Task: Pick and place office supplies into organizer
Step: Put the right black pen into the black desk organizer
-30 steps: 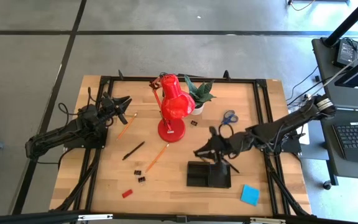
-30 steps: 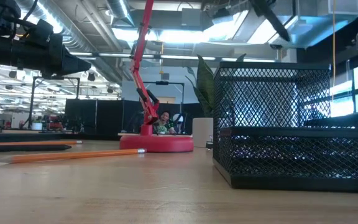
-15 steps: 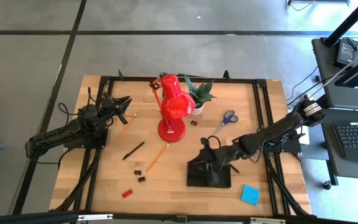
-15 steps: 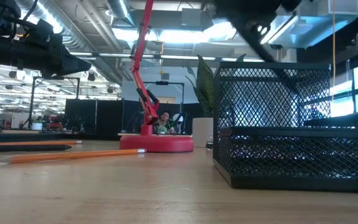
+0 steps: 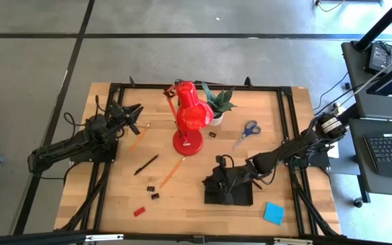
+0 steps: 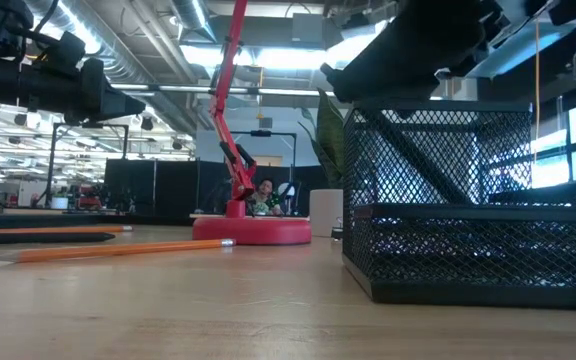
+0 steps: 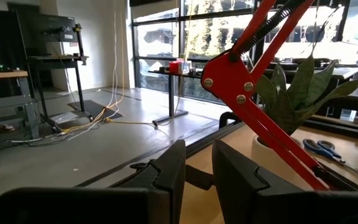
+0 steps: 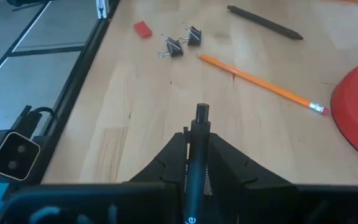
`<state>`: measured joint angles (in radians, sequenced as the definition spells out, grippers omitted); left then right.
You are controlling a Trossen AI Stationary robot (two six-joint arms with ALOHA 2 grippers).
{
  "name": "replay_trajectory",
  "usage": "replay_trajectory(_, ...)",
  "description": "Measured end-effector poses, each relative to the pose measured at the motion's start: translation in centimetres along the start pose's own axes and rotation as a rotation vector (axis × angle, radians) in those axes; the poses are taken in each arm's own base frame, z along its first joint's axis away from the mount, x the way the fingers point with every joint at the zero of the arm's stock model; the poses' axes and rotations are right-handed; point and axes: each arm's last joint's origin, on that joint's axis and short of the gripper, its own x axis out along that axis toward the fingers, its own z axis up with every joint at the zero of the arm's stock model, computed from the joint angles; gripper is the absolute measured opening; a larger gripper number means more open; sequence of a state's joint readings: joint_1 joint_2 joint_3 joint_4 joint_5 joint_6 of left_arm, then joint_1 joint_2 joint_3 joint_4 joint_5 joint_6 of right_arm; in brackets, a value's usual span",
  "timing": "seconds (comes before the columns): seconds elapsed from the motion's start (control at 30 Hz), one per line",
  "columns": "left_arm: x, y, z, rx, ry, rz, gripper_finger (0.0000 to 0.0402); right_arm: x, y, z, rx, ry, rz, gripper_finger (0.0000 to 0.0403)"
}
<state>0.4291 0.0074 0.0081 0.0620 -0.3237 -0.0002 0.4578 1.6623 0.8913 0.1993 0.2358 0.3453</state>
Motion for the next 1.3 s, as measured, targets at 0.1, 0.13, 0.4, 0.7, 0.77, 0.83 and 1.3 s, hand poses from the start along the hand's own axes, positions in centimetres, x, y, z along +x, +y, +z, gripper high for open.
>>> replay_trajectory(0.1, 0.0, 0.0, 0.0, 0.02, -0.001, 0.001, 0.0074, -0.1, 0.4, -0.1, 0.003, -0.007, -0.016, 0.0051)
replay_trajectory(0.13, 0.0, 0.0, 0.0, 0.021, -0.002, 0.001, 0.0074, -0.1, 0.5, -0.2, 0.004, -0.008, -0.017, 0.0051)
replay_trajectory(0.4, 0.0, 0.0, 0.0, 0.021, -0.002, 0.002, 0.0074, -0.3, 0.9, -0.7, 0.017, 0.027, -0.013, 0.0052)
replay_trajectory(0.7, 0.0, 0.0, 0.0, 0.021, -0.002, 0.002, 0.0074, -0.3, 0.9, -0.9, 0.006, 0.052, -0.022, 0.0081)
replay_trajectory(0.77, 0.0, 0.0, 0.0, 0.019, -0.002, 0.001, 0.0074, -0.3, 0.8, -1.1, 0.001, 0.067, -0.028, 0.0084)
replay_trajectory(0.83, 0.0, 0.0, 0.0, 0.014, -0.002, 0.002, 0.0074, -0.3, 0.8, -1.2, -0.003, 0.081, -0.033, 0.0086)
replay_trajectory(1.3, 0.0, 0.0, 0.0, 0.013, -0.002, 0.001, 0.0074, -0.2, -0.4, -1.0, -0.05, 0.098, -0.066, 0.0088)
